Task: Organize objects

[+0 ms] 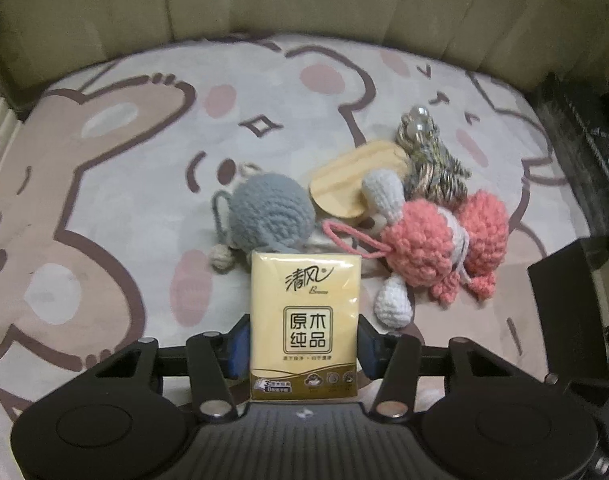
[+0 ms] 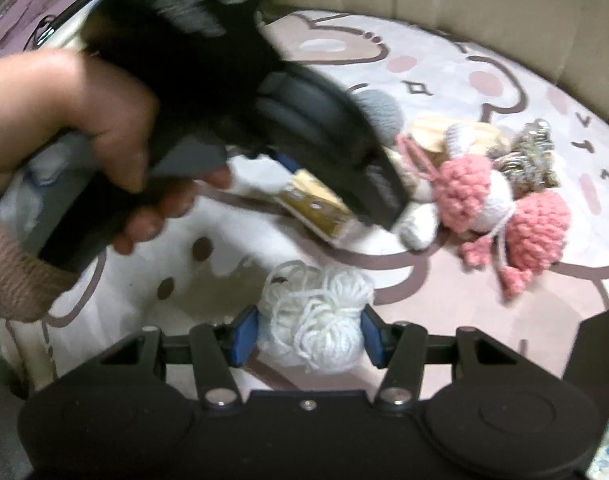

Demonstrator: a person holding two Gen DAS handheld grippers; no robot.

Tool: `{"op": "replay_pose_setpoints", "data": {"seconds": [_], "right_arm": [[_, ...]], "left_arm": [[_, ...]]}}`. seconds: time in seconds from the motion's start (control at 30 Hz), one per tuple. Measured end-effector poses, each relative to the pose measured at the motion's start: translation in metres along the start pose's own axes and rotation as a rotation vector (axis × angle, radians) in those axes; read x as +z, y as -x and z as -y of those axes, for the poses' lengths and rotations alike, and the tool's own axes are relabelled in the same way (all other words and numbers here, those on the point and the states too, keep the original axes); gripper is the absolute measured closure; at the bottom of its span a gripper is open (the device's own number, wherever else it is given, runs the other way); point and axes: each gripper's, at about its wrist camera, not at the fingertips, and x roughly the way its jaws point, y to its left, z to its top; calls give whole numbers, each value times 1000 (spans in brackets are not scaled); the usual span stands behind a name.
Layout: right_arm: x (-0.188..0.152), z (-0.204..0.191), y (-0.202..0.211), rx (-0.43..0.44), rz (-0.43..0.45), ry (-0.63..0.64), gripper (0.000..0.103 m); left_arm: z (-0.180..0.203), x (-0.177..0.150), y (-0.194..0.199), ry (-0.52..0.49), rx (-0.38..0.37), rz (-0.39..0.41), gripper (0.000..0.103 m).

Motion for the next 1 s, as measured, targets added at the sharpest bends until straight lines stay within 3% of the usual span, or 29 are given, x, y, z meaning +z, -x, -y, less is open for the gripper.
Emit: {"op": "replay_pose_setpoints", "data": {"seconds": [0.53, 1.0], "right_arm": [[12, 18, 60, -110, 173, -166, 49], [17, 20, 107, -180, 316, -279, 49]], "left_arm": [[-15, -13, 80, 78, 49, 174, 51], [-7, -37, 139, 66, 104, 301, 51]]}}
